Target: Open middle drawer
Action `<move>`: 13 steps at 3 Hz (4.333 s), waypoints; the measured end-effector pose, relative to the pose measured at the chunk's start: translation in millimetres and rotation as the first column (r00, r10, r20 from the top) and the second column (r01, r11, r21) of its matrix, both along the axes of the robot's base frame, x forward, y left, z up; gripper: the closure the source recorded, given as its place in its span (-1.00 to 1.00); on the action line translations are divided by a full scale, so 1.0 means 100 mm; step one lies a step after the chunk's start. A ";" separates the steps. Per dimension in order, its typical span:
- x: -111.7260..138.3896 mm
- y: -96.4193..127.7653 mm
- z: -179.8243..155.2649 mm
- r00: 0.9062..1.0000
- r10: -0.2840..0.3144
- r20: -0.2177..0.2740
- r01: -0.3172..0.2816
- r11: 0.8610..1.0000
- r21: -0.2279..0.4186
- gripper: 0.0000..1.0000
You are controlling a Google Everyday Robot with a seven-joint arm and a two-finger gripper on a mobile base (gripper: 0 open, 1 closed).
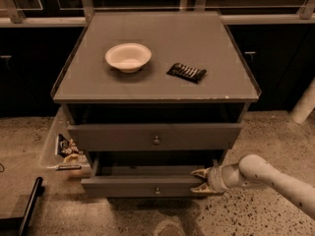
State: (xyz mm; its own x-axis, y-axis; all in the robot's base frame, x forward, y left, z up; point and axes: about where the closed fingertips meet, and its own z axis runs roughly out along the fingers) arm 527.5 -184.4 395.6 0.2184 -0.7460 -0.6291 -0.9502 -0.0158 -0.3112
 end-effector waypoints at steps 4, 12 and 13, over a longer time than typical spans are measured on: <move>-0.03 0.05 0.01 1.000 0.013 -0.006 -0.013 1.000 0.012 -0.31; -1.10 -0.28 0.08 1.000 0.020 -0.020 -0.019 0.999 0.046 -0.76; -1.10 -0.25 0.12 0.999 0.027 -0.016 -0.026 0.999 0.046 -1.00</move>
Offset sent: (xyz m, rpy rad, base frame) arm -0.0005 0.0006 0.0000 0.0000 0.0000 0.0000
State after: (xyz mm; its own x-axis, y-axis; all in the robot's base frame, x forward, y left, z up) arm 417.3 -209.2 407.6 0.2270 -0.7103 -0.6663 -0.9548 -0.0275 -0.2961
